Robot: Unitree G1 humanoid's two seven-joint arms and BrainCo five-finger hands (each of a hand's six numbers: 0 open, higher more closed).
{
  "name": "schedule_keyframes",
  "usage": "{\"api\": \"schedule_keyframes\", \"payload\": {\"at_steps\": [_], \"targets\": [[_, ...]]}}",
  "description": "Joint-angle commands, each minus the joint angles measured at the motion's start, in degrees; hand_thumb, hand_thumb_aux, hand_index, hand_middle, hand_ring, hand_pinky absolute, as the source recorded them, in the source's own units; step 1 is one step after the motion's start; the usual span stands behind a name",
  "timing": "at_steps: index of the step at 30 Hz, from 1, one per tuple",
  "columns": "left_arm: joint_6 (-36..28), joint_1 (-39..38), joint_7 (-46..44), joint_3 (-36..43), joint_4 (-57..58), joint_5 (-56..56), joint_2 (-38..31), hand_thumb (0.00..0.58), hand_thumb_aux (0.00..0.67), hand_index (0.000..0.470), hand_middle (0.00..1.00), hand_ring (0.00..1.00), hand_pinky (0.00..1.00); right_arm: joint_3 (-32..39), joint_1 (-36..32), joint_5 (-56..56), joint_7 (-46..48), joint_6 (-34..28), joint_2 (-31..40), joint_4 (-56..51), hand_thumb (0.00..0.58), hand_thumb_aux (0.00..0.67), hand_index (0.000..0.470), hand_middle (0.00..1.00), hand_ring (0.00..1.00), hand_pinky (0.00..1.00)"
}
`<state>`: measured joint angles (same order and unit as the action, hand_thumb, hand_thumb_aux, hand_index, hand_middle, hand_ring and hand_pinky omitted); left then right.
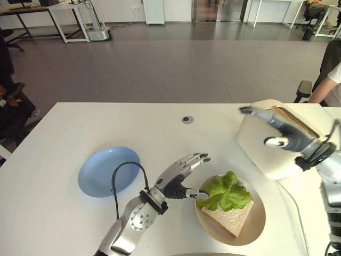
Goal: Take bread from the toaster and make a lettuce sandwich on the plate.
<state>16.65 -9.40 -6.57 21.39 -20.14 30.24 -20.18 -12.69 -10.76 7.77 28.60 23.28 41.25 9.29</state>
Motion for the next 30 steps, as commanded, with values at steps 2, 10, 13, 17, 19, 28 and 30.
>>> {"api": "schedule_keyframes", "payload": {"at_steps": [2,10,13,17,19,28,30], "targets": [[0.78,-1.26,0.59,2.62,2.78,4.23,0.63,0.156,0.097,0.068,0.0,0.0,0.0,-5.23,-0.7,9.38,-7.93,3.04,5.69,-8.38,0.0,0.0,0.0,0.0,0.0,0.0],[-1.16,1.56,0.88,10.93,4.5,20.07,3.5,0.132,0.081,0.057,0.0,0.0,0.0,-1.49,-0.64,18.64,-16.2,5.08,8.77,-18.71,0.0,0.0,0.0,0.0,0.0,0.0],[-1.96,1.8,1.13,12.36,4.43,24.26,3.48,0.187,0.118,0.083,0.0,0.0,0.0,0.14,-0.8,18.11,-16.6,5.62,8.58,-19.29,0.0,0.0,0.0,0.0,0.0,0.0],[-3.07,1.47,0.96,12.66,4.54,26.56,3.36,0.285,0.192,0.135,0.0,0.0,0.0,1.64,-0.55,16.58,-16.11,5.77,8.33,-18.9,0.0,0.0,0.0,0.0,0.0,0.0],[-3.41,1.55,1.11,12.74,5.07,27.31,3.19,0.41,0.307,0.216,0.0,0.0,0.0,2.29,-0.37,15.91,-15.88,5.83,8.12,-18.6,0.0,0.0,0.0,0.0,0.0,0.0],[-3.86,2.18,2.02,13.33,7.09,28.24,3.41,0.493,0.41,0.288,0.0,0.0,0.0,4.0,-0.15,14.01,-15.15,5.64,7.96,-17.69,0.0,0.0,0.0,0.0,0.0,0.0],[-3.8,2.25,2.37,13.37,7.37,27.98,3.39,0.464,0.37,0.26,0.0,0.0,0.0,4.16,-0.15,13.61,-14.91,5.56,7.97,-17.62,0.0,0.0,0.0,0.0,0.0,0.0]]}}
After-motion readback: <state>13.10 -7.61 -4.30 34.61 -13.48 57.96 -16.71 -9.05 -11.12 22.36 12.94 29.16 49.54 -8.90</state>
